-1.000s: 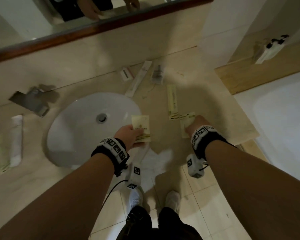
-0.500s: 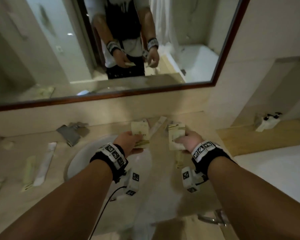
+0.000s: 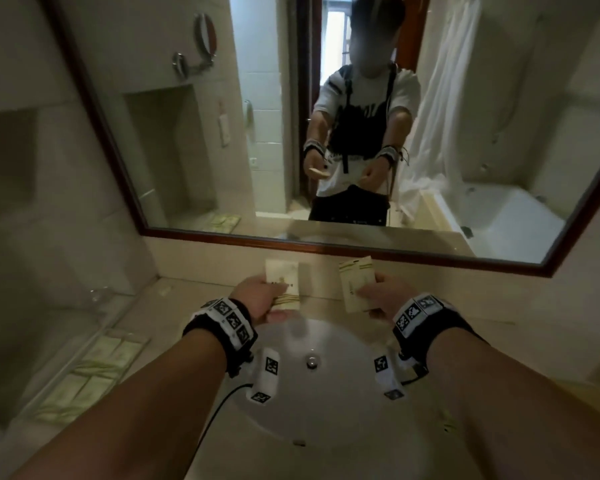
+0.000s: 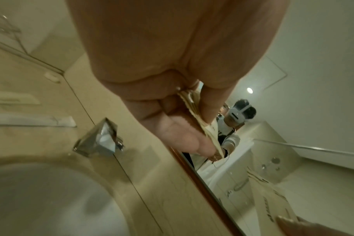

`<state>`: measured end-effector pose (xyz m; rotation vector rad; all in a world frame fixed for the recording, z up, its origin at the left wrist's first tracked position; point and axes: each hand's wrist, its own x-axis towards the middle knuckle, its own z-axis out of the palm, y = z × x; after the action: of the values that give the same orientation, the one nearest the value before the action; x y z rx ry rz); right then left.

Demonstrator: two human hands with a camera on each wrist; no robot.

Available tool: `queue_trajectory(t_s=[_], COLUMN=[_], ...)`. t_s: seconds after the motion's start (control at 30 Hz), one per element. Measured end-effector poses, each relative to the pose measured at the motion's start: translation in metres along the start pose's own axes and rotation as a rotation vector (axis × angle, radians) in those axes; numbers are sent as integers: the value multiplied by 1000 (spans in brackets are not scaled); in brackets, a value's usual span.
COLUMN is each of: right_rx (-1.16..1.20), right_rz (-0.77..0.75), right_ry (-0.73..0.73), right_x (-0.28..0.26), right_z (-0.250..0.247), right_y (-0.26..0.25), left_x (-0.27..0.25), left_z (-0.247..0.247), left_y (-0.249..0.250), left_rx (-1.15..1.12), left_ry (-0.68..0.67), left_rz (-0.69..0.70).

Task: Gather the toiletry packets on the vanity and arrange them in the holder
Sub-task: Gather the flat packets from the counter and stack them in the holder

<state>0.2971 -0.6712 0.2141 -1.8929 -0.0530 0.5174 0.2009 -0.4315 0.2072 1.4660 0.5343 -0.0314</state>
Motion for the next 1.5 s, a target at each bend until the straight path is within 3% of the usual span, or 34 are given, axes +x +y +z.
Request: queue_trajectory(t_s=[0.13,0.37,0.53,0.67,0.83,1.0,1.1,1.23,1.33,1.5], right_rx=[-41,-115,-128,-110,-177,-326,-232,57,139,127], right_rz=[-36,-81,-49,26,57,-48,-31,79,130,127], right_ry=[-44,-116,-221,-236,-238,-241,-267,-417,-498,-451], right_x=[8,7,13,9,3,4,7,4,18,44], right_z=[66,233,358,428,467,482,494,505,506,508], right_y=[-35,-74,-75,-62,-53,-56,-55,-64,-68,-68], left_x=[-13,-37,-53,-66,-74,-78,-75,-66,-54,-33], left_z=[-75,-243,-362,-418,-453,-464,-471,-480,-483,-477], left_y=[4,-19,-60,-96,-129,-146,-146,-142,-143,-143], left_rx=[-9,-14,-21,-73,-161,-112,-118,-151,-169,-201], left_ry=[67,217,385,471,535,501,510,561,596,622], left_rz=[20,-9,-76,-165,-196,-202,-204,-223,-242,-265])
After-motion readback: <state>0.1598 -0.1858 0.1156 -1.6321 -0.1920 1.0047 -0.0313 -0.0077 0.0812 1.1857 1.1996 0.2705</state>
